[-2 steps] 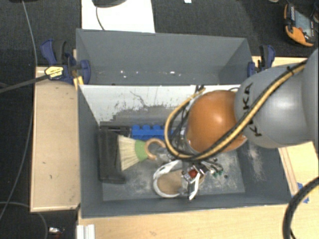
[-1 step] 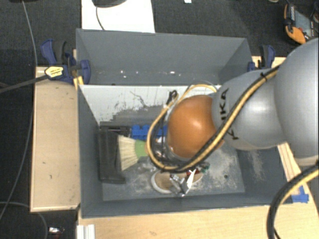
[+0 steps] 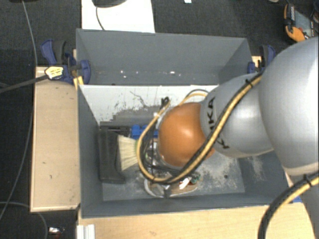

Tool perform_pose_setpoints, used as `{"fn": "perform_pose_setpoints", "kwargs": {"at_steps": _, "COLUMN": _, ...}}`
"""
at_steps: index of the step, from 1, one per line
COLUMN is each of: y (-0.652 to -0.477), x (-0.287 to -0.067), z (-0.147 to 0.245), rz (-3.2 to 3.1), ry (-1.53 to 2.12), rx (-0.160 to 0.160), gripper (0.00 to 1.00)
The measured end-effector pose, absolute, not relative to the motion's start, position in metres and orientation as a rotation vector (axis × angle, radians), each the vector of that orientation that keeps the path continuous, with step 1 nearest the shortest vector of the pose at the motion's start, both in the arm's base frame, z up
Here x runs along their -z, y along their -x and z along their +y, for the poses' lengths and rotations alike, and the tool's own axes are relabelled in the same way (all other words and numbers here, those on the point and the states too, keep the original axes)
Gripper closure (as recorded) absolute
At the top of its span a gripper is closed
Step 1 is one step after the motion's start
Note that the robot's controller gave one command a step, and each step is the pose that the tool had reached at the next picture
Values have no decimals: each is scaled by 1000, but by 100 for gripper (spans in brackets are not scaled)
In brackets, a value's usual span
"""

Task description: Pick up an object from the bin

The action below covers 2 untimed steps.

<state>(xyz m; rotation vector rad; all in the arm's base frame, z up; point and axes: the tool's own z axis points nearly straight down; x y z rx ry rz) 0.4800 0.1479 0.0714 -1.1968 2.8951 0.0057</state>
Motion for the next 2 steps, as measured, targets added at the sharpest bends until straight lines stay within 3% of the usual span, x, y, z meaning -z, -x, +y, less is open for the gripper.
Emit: {"fn": "perform_pose_setpoints", "kwargs": {"at_steps": 2, "y": -479, "x": -83, "z": 148, "rz": 2897, "ry": 1195, "rx": -8, "gripper": 100}}
